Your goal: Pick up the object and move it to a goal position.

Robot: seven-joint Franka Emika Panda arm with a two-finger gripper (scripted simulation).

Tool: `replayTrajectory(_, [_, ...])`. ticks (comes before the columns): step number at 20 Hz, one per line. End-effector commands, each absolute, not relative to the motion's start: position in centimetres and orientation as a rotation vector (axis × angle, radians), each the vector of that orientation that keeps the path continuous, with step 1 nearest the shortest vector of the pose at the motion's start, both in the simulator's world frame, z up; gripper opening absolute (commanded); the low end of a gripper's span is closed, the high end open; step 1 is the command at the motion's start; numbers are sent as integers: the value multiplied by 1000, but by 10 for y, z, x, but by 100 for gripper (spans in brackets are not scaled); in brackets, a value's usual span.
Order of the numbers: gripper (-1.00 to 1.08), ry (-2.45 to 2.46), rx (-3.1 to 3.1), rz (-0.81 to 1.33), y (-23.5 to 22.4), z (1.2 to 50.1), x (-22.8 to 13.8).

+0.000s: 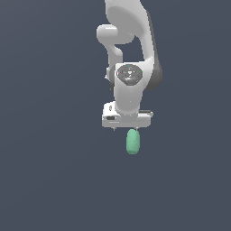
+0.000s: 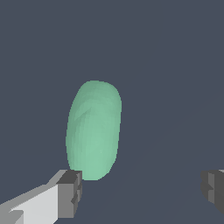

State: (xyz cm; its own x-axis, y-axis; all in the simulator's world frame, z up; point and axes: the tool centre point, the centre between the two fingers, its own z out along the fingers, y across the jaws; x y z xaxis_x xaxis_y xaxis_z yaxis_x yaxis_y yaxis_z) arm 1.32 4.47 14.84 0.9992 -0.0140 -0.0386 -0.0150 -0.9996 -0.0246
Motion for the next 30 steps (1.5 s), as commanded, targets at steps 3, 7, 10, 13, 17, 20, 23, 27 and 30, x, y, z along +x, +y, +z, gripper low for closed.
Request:
replayTrajectory(3, [100, 93, -3126, 36, 63, 143, 23])
replayTrajectory(7, [100, 143, -3132, 18, 76, 139, 29])
replayTrajectory(10, [100, 169, -3134, 8, 83, 137, 32])
replayTrajectory(13, [100, 185, -3136, 2, 87, 136, 34])
replayTrajectory(17, [100, 185, -3136, 2, 88, 136, 34])
replayTrajectory(20, [100, 185, -3136, 2, 89, 132, 34])
replayTrajectory(23, [100, 186, -3136, 2, 89, 122, 34])
replayTrajectory(27, [100, 188, -3136, 1, 89, 100, 33])
replayTrajectory(30, [100, 189, -3136, 0, 89, 89, 33])
